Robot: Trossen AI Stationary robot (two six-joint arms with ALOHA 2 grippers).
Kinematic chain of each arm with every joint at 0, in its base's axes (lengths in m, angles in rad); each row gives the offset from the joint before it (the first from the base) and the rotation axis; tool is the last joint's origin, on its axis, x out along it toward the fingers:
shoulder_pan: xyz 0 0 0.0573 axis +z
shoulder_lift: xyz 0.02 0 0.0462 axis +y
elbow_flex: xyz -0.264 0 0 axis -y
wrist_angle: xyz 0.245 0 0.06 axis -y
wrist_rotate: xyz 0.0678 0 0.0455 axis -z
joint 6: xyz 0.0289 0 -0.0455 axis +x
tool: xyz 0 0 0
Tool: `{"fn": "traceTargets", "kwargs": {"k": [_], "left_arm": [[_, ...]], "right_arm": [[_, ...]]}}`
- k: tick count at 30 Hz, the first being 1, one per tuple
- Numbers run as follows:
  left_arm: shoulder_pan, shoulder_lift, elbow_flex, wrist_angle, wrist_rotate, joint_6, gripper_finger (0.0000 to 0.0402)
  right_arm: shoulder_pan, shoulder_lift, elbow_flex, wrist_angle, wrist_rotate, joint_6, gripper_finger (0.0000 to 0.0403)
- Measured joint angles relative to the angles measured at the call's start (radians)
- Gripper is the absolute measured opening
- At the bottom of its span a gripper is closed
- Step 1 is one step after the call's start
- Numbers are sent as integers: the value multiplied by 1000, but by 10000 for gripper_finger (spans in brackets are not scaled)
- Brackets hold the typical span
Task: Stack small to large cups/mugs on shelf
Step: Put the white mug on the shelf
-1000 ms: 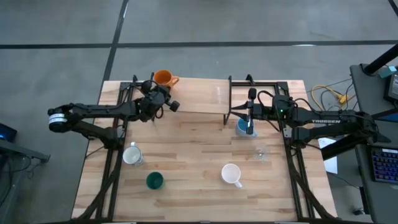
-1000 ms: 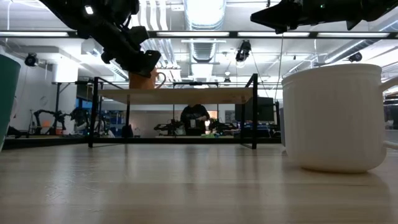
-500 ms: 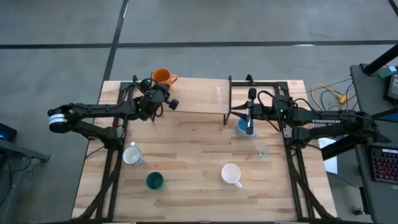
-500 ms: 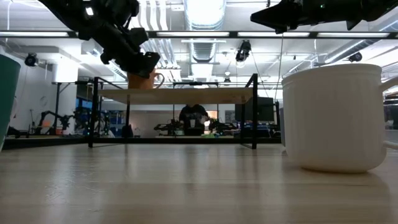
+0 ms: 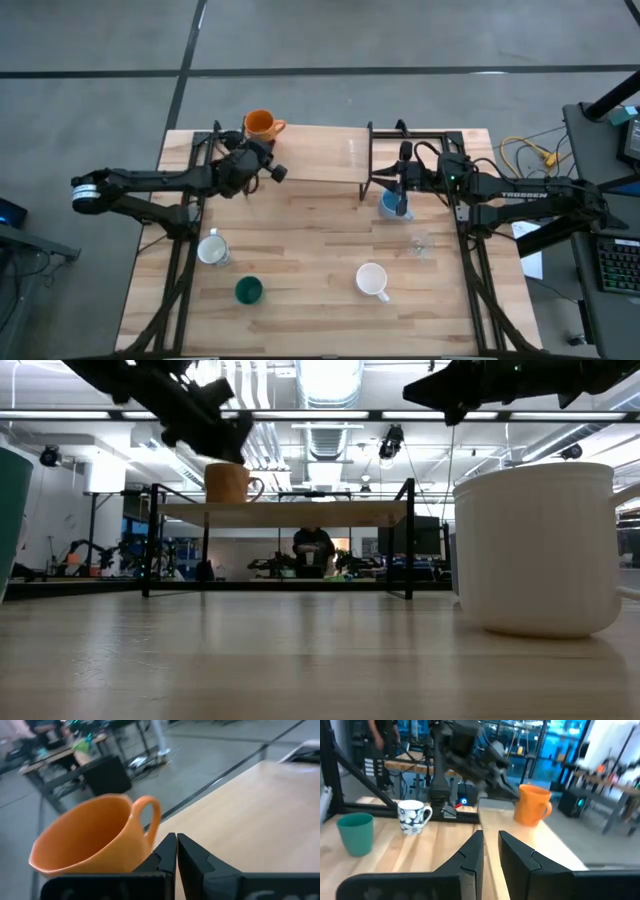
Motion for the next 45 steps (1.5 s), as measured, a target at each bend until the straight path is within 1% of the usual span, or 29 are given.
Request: {"fn": "traceTargets", "kwargs": {"k": [2,5,9,13,15,19,22,25,31,34,40,45], "left_arm": [[-44,-37,-2,-3,2,24,0],[-115,-92,-2,0,25,67,0],[-197,-159,-10,-1,97,95,0],[-258,-211,-37,7,163,98,0],[-277,-233,-62,24,184,100,0],[-301,-281,-120,69,189,92,0],[-311,-309,-171,142,199,95,0],[-311,-342,-210,195,239,101,0],[-311,-408,-275,243,333,101,0],[-311,-441,-315,285,338,101,0],[-311,-495,-360,307,344,92,0],[-311,-546,-381,318,392,91,0]], "right_arm": [[0,0,6,-34,0,59,52],[0,0,33,-130,0,149,52],[20,1,89,-273,-1,256,52],[60,1,175,-431,-5,353,52],[84,1,216,-495,-4,408,52],[128,1,287,-596,-1,522,52],[160,10,329,-645,-1,598,52],[190,30,371,-672,0,656,52],[243,113,459,-759,28,746,52],[271,173,519,-813,30,769,52],[337,314,668,-956,36,783,52],[391,428,802,-1071,51,813,52]]}}
